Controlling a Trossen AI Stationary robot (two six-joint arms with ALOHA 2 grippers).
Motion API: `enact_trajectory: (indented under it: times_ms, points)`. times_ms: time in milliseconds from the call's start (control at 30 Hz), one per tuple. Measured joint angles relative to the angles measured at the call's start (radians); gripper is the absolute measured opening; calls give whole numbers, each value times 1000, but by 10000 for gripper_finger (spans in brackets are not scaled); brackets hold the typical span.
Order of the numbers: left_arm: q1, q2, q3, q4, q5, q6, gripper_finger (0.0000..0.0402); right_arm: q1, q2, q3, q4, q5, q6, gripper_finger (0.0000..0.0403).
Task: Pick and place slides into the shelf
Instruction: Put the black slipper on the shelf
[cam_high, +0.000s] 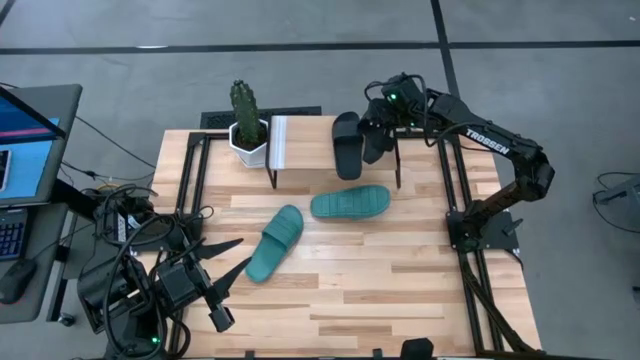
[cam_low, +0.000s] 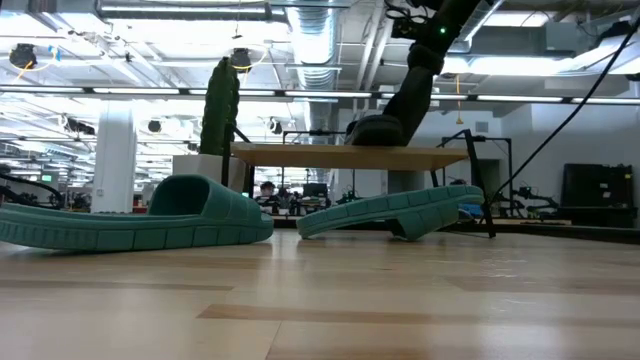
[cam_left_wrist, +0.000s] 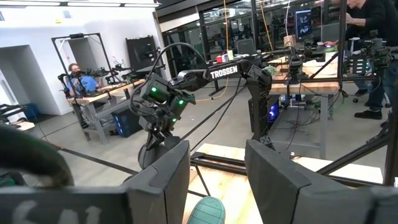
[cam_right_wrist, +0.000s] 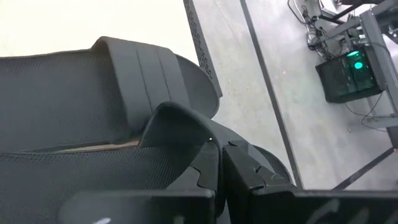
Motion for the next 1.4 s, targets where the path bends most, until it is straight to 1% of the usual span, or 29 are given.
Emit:
enact_trajectory:
  times_ms: [167,267,500,733,833,967,1100,1233,1300,1333,1400]
  points:
    - [0,0,0,0,0,0,144,-13,0,0,4,0,23,1]
    - [0,0,0,0,1,0,144,-15,0,0,5,-3,44,12]
    - [0,0,0,-1,2,0,144,-15,0,0,3,-7,73,82]
    - [0,0,0,-1,3,0,144,-15,0,0,-53,-7,70,147]
    - [0,0,0,-1,3,0,144,-15,0,0,-71,-7,71,169]
    - [0,0,0,-1,3,0,144,-8,-4,0,-75,-7,73,187]
    - [0,0,0,-1,4,1,144,14,-40,0,-42,-5,81,191]
    - [1,0,0,-10,22,3,144,35,-95,0,34,36,120,179]
    - [1,0,0,-13,34,3,144,34,-123,2,60,87,161,162]
    - [1,0,0,-13,41,3,144,27,-132,3,60,96,181,147]
    - [1,0,0,-13,48,2,144,0,-141,3,36,71,223,98]
